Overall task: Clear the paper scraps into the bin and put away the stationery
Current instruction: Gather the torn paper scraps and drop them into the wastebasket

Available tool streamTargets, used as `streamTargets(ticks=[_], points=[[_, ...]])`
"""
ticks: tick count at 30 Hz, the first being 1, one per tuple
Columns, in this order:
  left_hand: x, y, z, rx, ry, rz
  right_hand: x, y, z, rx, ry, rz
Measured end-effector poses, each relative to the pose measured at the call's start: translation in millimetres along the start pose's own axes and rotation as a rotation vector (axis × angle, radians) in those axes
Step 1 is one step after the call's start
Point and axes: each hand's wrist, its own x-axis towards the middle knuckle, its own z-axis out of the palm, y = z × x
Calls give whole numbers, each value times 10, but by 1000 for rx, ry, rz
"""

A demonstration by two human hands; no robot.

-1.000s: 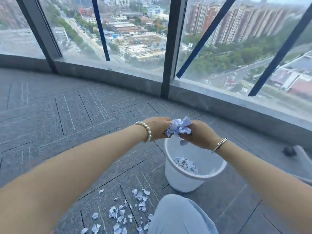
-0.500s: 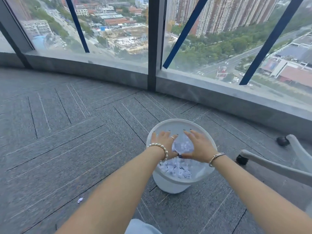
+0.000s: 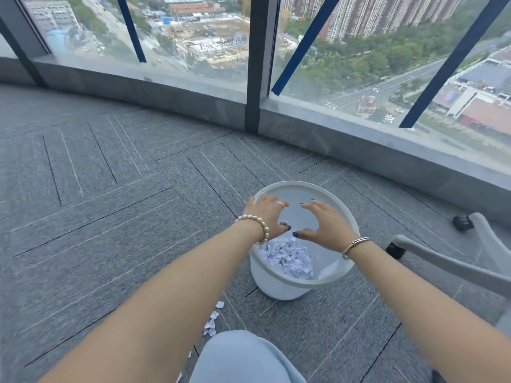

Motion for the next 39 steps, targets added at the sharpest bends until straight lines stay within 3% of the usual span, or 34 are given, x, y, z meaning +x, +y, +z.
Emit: streamTargets(ticks=[8,12,16,23,33,36,39], points=[[-373,-600,-417,-75,230,-12,132,-861,-354,153,204,-202],[-774,-1210,-452,-25,250,-99,270,-1487,-237,184,144,-328],[-1263,-1763,-281,10,162,-239,376,-2040,203,203,71,-403],[-1946,-2367,576,-18,37,-298,342,-2543,1501,170,-151,-420],[-2578,-2681,2445,-51,-158,-322,-168,-2215,3410,-129,-365,-401],[-2586,-2672,2712,-122,-115,-365,-230,-2096,3551,-156,-345,-439],[-2568,-2620,2836,-170,-51,-384,-202,-2055,3513,2,-244,-399]])
